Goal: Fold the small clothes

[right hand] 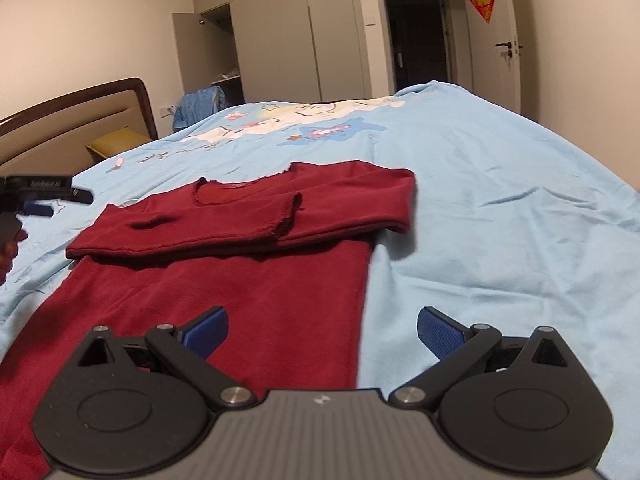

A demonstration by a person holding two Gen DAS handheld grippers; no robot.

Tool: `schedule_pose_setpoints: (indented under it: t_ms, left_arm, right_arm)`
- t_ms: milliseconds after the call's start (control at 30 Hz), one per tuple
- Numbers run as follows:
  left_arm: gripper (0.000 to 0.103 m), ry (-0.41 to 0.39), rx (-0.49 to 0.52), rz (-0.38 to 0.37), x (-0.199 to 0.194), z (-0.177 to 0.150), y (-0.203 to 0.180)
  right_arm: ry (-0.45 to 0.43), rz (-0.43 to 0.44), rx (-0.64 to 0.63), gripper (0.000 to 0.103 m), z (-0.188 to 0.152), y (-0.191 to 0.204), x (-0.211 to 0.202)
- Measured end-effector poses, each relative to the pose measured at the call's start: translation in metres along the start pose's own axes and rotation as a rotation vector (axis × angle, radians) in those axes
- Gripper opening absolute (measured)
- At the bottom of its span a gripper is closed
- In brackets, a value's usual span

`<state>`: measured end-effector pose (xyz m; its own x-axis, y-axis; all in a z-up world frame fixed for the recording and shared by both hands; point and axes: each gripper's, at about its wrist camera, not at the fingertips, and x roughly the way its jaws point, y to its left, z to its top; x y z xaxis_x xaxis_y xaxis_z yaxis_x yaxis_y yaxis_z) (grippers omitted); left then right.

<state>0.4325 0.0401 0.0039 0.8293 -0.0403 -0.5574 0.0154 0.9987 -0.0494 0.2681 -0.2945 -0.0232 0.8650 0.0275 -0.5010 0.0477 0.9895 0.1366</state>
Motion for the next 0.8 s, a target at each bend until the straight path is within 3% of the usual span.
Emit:
schedule_pose_setpoints:
  t_ms: [167, 267, 400, 600, 700, 800]
  left_arm:
    - [0.094, 0.030, -0.114, -0.031, 0.003, -0.014, 0.040]
    - [0.086, 0.050, -0.124, -0.083, 0.007, -0.022, 0.043]
    - [0.084, 0.060, -0.122, -0.124, 0.013, -0.026, 0.041]
    - [0.078, 0.084, -0.217, -0.161, 0.027, -0.024, 0.052]
    - [0.078, 0.086, -0.221, -0.149, 0.034, -0.016, 0.054]
    - [0.076, 0.078, -0.226, -0.154, 0.044, -0.002, 0.054]
  right_arm:
    - [-0.025, 0.053, -0.032, 0.100, 0.021, 0.015, 0.024]
    - [-0.026, 0.076, -0.052, 0.094, 0.033, 0.023, 0.043]
    - [-0.014, 0.102, -0.049, 0.084, 0.046, 0.030, 0.069]
    - [0.017, 0.113, 0.011, 0.071, 0.056, 0.031, 0.102]
    - [0.028, 0.104, 0.015, 0.060, 0.056, 0.031, 0.113]
    - [0.041, 0.083, 0.006, 0.041, 0.052, 0.033, 0.121]
